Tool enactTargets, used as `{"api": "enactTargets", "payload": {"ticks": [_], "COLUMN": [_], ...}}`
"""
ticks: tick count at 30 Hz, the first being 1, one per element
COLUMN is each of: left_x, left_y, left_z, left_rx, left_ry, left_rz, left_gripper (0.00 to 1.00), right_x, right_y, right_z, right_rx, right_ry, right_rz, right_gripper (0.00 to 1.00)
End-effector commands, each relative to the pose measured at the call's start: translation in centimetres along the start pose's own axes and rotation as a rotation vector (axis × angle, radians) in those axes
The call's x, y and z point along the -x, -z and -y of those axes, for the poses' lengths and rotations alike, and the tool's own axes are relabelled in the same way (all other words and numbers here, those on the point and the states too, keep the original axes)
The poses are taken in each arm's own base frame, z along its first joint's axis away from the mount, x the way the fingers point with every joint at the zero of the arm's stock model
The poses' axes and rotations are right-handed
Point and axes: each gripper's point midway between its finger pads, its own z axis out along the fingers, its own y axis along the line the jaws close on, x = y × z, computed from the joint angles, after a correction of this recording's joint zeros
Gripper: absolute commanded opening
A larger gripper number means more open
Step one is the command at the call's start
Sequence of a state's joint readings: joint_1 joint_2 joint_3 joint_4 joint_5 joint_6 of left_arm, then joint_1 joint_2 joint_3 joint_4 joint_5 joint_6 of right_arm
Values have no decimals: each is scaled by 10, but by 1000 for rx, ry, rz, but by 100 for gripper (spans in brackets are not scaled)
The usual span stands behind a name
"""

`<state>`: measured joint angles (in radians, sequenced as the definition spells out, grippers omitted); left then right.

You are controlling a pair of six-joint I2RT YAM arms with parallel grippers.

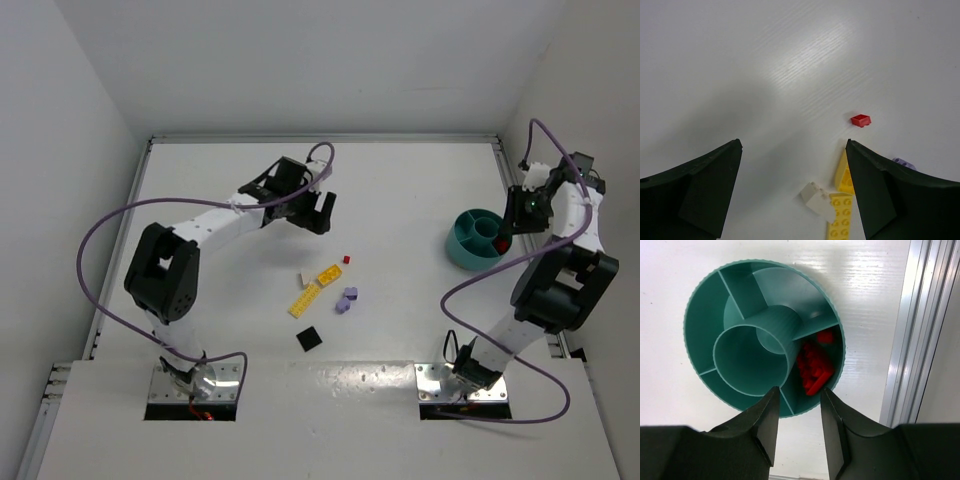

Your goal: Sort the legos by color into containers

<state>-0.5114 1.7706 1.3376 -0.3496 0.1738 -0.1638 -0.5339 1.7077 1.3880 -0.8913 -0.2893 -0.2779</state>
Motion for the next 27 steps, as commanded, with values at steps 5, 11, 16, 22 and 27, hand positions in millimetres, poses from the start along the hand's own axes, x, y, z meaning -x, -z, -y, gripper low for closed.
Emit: {"api": "enactTargets", "payload": {"ticks": [5,11,16,22,27], "left_x": [-5,-17,-28,-36,4], "left_y": [-23,-43,-57,-64,-24], "left_z": [45,84,95,88,29], "left_rx": [2,9,3,64,129], "left_ry": [-1,-46,-65,-68,61], "left_rz": [-11,-43,-95,-125,21], "left_gripper": [84,75,71,68,79], "right_x": [20,-1,-15,-22,-31], "right_y": [49,60,61,65,61], "right_z": [-30,-54,-61,-77,-142], "right_rx": [40,67,83,165,376], "right_ry": [93,112,123,201,382], "right_rz": [174,194,179,185,205], "right_gripper": [39,39,39,39,44]}}
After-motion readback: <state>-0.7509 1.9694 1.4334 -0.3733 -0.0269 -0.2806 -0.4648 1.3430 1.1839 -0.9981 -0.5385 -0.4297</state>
